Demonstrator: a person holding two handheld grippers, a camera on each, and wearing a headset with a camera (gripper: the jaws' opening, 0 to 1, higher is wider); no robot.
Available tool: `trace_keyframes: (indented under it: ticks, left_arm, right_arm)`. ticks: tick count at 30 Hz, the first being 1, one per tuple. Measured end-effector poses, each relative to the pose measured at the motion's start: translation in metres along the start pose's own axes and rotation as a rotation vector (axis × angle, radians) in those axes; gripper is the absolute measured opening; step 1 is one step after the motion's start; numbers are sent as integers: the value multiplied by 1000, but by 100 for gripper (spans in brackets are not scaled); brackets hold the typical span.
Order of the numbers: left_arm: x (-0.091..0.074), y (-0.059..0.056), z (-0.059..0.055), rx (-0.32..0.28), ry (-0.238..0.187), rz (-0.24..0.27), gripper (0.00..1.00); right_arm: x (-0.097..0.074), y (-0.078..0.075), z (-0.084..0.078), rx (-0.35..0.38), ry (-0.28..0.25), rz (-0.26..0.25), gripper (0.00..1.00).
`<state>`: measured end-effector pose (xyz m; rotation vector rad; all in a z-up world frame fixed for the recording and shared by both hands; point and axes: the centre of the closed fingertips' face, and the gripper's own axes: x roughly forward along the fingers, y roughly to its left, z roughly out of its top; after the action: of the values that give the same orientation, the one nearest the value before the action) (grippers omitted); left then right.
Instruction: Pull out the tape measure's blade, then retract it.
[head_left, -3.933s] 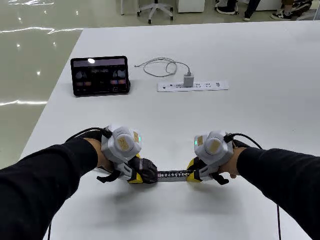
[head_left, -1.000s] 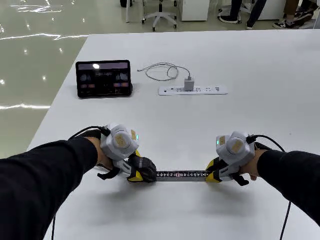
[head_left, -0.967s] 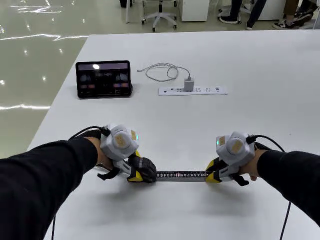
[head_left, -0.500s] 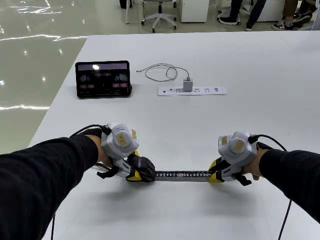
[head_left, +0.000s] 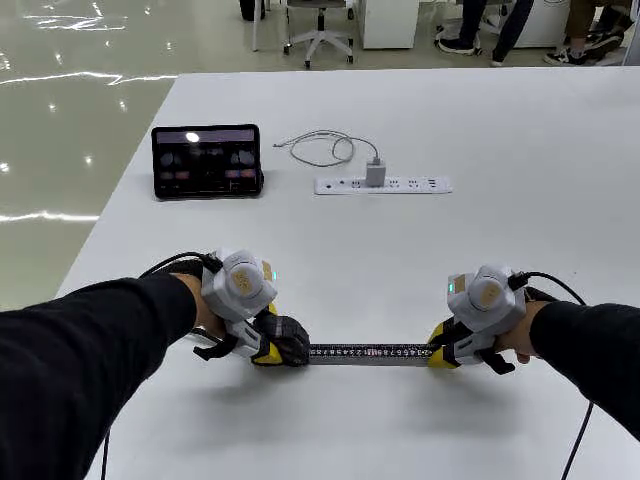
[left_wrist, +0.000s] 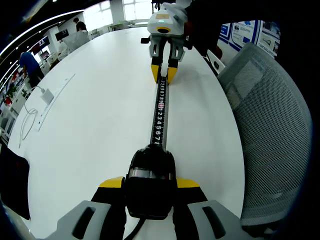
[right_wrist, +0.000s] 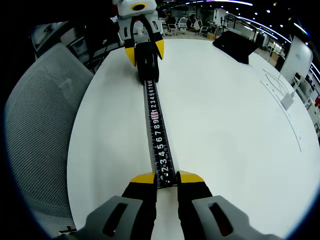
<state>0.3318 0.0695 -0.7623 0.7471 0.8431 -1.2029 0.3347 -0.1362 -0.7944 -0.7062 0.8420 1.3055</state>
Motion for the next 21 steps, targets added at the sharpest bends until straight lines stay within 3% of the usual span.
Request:
trace_keyframes:
  ticks: [21]
  left_arm:
    - [1,1,0,-12,-7,4,31]
  right_arm:
    - [-11,-4,-18,8,20,-13,10]
